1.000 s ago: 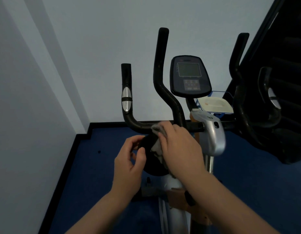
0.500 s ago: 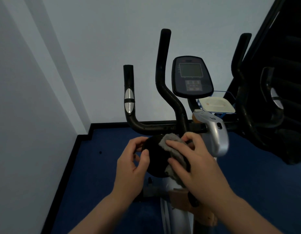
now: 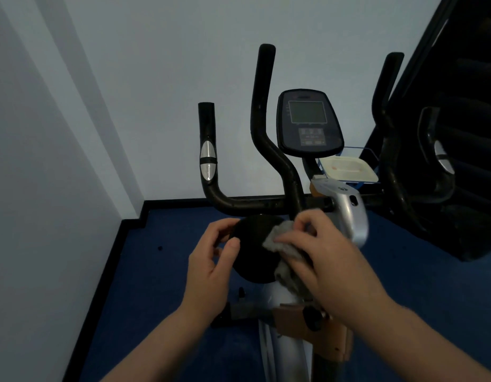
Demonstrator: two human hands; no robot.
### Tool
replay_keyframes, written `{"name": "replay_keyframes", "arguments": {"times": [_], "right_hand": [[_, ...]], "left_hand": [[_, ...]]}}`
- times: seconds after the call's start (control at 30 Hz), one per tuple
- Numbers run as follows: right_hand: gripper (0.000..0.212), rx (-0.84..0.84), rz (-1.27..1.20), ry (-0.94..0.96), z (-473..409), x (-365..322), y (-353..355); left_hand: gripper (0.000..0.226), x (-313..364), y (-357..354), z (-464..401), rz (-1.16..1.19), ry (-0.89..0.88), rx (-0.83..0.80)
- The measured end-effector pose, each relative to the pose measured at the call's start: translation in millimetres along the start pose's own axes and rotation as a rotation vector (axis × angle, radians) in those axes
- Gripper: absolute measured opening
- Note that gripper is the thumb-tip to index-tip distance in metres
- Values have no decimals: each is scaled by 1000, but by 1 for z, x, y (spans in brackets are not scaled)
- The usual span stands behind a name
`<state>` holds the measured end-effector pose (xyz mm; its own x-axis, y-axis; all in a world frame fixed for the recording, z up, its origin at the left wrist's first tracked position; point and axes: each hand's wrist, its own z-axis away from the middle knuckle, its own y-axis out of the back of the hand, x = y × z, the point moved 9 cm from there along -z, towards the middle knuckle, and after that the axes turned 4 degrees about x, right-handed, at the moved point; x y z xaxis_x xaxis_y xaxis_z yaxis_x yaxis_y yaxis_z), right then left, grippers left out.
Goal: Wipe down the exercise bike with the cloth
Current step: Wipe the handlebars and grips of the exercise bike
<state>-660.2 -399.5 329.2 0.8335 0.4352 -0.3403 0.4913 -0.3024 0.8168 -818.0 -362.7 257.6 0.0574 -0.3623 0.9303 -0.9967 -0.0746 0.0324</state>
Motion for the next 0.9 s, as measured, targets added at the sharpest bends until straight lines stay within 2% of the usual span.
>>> {"name": "replay_keyframes", "arguments": {"times": [0.1, 0.2, 0.33, 0.4, 0.5, 0.6, 0.7, 0.77, 0.9], "right_hand": [[28, 80, 15, -36, -28, -6, -3], [31, 143, 144, -35, -30, -18, -16], [33, 91, 222, 114, 0, -25, -26], [35, 85, 180, 166, 1, -23, -21], [32, 160, 36, 37, -18, -22, -14], [30, 139, -67, -138, -25, -28, -30], [45, 105, -221, -269, -5, -26, -41], [35, 97, -298, -319, 4, -24, -41], [22, 194, -395, -419, -10, -19, -31]], "left_hand": [[30, 2, -1, 0, 66, -4, -9], [37, 1, -2, 0, 85, 10, -11], [38, 3, -3, -1, 114, 17, -55], [38, 3, -4, 0, 128, 21, -71], [38, 1, -3, 1, 144, 44, -83], [31, 0, -1, 0, 154, 68, -120], [30, -4, 1, -2, 150, 87, -185], [32, -7, 1, -2, 145, 108, -222], [31, -8, 1, -2, 159, 135, -251]]}}
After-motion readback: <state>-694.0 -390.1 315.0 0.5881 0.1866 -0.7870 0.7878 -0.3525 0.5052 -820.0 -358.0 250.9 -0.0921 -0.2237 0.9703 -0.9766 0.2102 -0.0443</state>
